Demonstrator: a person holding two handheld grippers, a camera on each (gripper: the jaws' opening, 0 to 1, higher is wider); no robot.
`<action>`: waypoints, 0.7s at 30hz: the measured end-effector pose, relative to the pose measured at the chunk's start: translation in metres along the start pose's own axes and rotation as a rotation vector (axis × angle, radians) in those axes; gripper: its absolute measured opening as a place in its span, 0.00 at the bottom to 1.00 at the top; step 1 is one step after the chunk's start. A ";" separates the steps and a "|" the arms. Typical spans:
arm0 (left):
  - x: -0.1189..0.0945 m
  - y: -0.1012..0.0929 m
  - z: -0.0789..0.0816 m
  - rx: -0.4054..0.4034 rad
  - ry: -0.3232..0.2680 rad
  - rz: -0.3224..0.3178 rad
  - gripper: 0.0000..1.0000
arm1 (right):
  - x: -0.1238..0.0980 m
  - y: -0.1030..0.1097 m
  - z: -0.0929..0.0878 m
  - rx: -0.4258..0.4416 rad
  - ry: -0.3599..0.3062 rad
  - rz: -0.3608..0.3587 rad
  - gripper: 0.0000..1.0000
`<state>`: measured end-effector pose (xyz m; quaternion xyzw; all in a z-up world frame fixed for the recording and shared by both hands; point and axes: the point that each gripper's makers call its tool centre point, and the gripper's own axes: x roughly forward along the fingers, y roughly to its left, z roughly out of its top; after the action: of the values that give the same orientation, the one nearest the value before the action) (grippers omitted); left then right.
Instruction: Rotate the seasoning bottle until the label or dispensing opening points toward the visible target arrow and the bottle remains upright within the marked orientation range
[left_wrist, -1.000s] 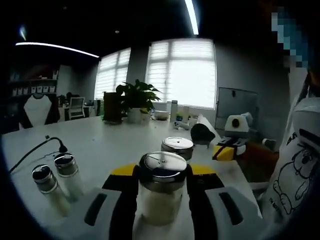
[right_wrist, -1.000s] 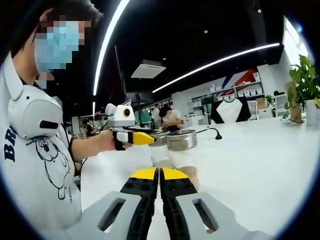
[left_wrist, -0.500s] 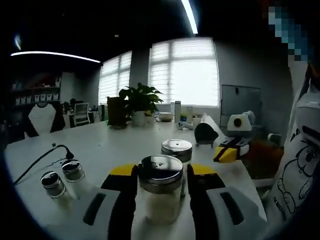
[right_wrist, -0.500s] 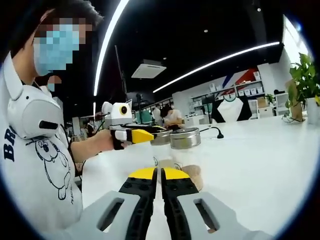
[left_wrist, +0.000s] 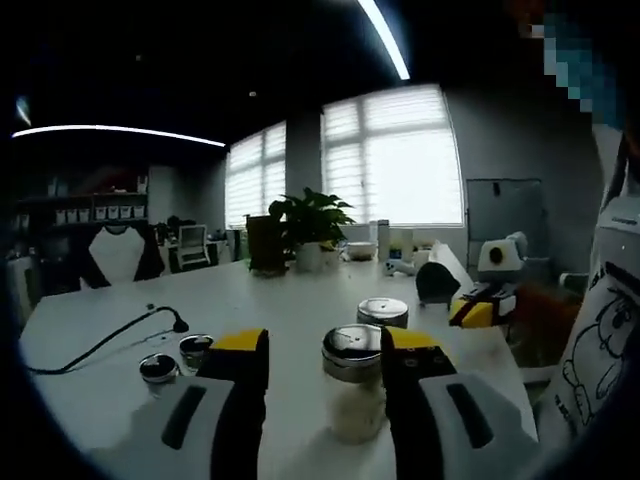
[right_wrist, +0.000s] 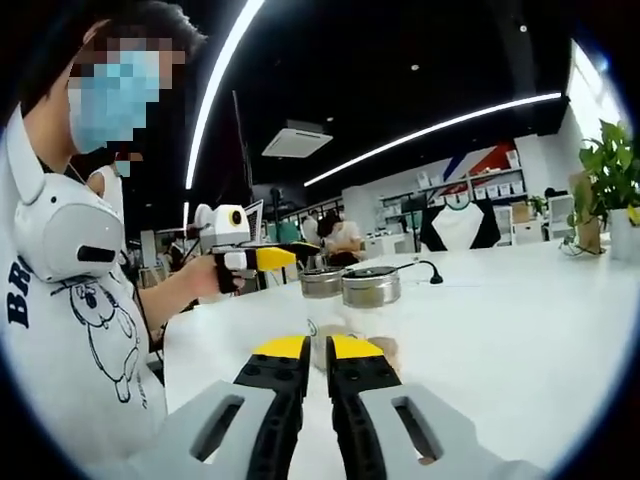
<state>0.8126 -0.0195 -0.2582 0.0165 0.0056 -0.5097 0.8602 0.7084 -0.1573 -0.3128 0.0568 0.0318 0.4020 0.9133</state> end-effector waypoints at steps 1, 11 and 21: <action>-0.003 0.001 0.002 0.002 -0.003 0.006 0.47 | 0.000 0.000 -0.001 -0.001 0.003 -0.002 0.05; -0.023 0.011 0.008 -0.007 -0.040 0.079 0.47 | 0.003 0.005 0.004 -0.009 -0.007 0.007 0.05; -0.063 0.028 0.004 0.002 -0.058 0.213 0.46 | 0.011 0.005 0.016 -0.035 -0.029 0.016 0.04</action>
<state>0.8073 0.0491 -0.2520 0.0030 -0.0217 -0.4158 0.9092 0.7132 -0.1471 -0.2967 0.0468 0.0112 0.4088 0.9114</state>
